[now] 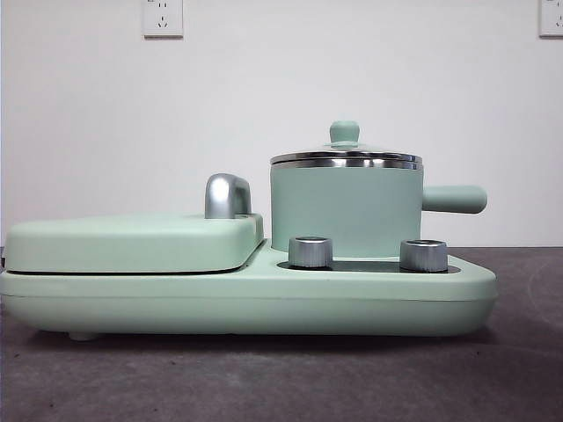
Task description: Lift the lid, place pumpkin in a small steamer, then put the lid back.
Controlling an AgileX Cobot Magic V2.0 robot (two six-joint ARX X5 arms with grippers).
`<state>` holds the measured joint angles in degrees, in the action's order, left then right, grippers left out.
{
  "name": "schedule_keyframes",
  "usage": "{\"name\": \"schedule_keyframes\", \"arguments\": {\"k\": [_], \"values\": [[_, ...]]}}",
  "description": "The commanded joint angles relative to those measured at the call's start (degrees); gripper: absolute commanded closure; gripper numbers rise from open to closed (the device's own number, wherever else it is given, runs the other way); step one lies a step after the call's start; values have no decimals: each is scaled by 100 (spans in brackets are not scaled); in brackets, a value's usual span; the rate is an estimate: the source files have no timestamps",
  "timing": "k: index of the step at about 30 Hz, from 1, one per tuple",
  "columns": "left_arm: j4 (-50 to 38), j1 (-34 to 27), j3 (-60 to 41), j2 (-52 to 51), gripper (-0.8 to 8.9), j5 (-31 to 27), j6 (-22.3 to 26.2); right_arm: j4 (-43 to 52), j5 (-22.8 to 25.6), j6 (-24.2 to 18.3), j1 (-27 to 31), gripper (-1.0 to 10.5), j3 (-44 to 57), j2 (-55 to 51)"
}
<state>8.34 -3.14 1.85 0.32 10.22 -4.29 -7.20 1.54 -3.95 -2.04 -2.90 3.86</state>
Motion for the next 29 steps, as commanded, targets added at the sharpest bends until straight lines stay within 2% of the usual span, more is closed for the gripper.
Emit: {"name": "schedule_keyframes", "arguments": {"k": [1, 6, 10, 29], "values": [[-61, -11, -109, -9, 807, -13, -48, 136, -4, 197, 4, 933, 221, -214], [-61, -11, -109, -9, 807, -13, -48, 138, -7, 203, 2, 933, 221, -365], [-61, -13, -109, -9, 807, -13, -48, 125, -46, 573, -7, 933, 219, -363], [-61, -13, -109, -9, 807, -13, -48, 122, 0, 566, -7, 933, 219, -365]]}}
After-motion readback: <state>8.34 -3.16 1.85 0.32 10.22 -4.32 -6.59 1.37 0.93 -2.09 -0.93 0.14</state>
